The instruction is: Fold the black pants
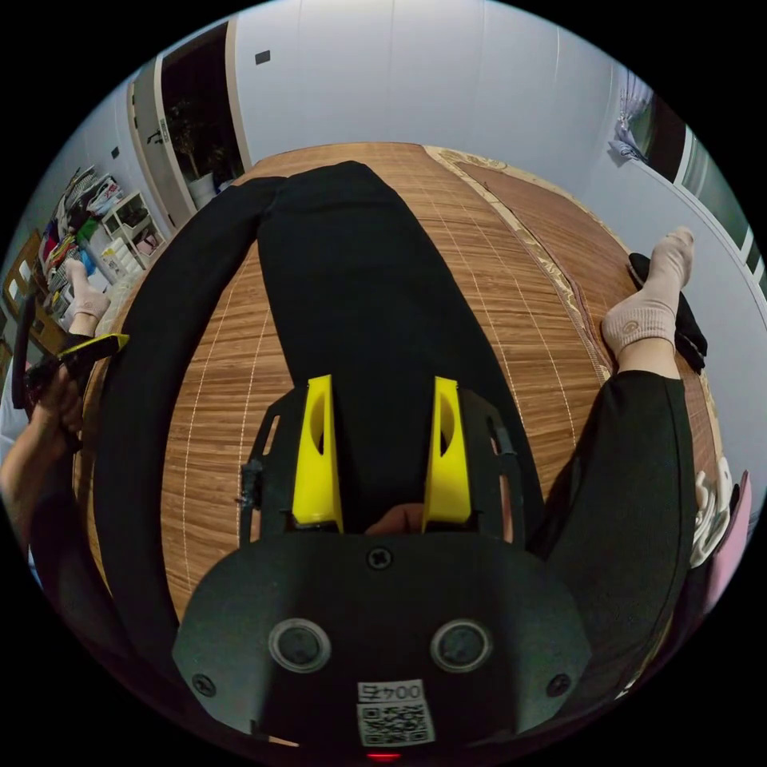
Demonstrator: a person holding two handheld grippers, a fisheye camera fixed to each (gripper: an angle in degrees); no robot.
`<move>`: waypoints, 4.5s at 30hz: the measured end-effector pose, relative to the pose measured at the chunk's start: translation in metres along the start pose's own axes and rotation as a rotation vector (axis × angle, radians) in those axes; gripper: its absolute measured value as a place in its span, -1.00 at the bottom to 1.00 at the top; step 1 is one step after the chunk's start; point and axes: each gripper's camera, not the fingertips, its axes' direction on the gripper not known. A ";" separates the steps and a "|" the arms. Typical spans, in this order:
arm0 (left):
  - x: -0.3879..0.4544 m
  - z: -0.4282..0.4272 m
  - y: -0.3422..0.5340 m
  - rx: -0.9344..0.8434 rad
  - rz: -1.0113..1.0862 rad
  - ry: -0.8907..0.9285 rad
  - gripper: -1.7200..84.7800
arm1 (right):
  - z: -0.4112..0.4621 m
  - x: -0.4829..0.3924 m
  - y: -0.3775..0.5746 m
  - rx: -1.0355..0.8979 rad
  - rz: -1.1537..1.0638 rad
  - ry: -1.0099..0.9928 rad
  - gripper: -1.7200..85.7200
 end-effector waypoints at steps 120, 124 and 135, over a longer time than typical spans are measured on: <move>0.088 -0.145 0.165 0.063 0.134 0.394 -0.78 | 0.055 -0.077 -0.226 -0.802 -0.441 0.018 -0.96; 0.099 -0.141 0.156 0.054 0.148 0.383 -0.78 | 0.037 -0.065 -0.225 -0.679 -0.315 -0.341 -0.96; 0.129 -0.116 0.087 0.027 0.145 0.364 -0.74 | 0.028 0.077 -0.226 -0.279 0.050 -0.313 -0.64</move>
